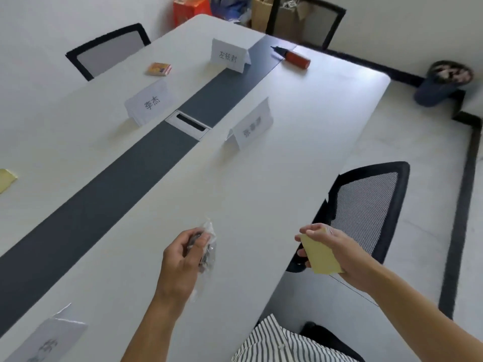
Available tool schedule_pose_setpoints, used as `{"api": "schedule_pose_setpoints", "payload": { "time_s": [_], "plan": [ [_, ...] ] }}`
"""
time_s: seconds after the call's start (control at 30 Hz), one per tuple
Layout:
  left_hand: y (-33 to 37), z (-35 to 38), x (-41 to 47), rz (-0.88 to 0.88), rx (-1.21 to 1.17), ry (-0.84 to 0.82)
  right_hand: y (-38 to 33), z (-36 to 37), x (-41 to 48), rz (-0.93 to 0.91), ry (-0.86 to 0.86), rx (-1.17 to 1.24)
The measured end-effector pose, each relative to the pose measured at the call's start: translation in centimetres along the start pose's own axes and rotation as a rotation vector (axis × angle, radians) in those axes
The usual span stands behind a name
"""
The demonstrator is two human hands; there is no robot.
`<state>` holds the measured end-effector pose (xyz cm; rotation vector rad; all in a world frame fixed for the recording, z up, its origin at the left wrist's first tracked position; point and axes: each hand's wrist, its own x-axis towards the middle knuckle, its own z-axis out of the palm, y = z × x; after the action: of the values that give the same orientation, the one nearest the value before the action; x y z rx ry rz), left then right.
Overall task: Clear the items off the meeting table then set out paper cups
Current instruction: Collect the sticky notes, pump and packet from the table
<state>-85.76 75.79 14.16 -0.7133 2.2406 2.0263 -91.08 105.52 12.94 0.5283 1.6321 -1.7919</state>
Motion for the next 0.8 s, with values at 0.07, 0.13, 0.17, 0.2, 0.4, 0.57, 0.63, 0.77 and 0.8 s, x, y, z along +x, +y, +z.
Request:
{"api": "schedule_pose_setpoints", "payload": {
  "time_s": [0.07, 0.13, 0.17, 0.2, 0.4, 0.57, 0.63, 0.77, 0.8],
  "plan": [
    [0.6, 2.5, -0.3, 0.001, 0.038, -0.093, 1.0, -2.5, -2.6, -0.027, 0.097, -0.051],
    [1.3, 5.2, -1.0, 0.009, 0.069, -0.188, 2.2, -5.3, -5.5, -0.064, 0.185, -0.080],
    [1.7, 6.6, -1.4, 0.021, 0.084, -0.227, 2.8, -6.7, -7.0, -0.085, 0.236, -0.078],
    [2.1, 8.0, -1.8, 0.032, 0.098, -0.257, 3.6, -8.2, -8.5, -0.109, 0.291, -0.060],
    [3.6, 19.3, -6.1, 0.100, 0.137, -0.414, 9.0, -17.8, -17.9, -0.284, 0.634, 0.086],
    [3.9, 28.6, -9.7, 0.083, 0.179, -0.574, 11.9, -26.0, -23.2, -0.261, 0.781, 0.131],
    [4.2, 31.0, -10.5, 0.083, 0.222, -0.666, 12.0, -28.8, -24.3, -0.251, 0.799, 0.139],
    [5.3, 35.7, -9.7, 0.068, 0.260, -0.712, 10.7, -34.1, -24.4, -0.261, 0.847, 0.187],
    [5.4, 37.1, -9.0, 0.066, 0.254, -0.692, 10.1, -35.3, -24.0, -0.268, 0.857, 0.201]
  ]
}}
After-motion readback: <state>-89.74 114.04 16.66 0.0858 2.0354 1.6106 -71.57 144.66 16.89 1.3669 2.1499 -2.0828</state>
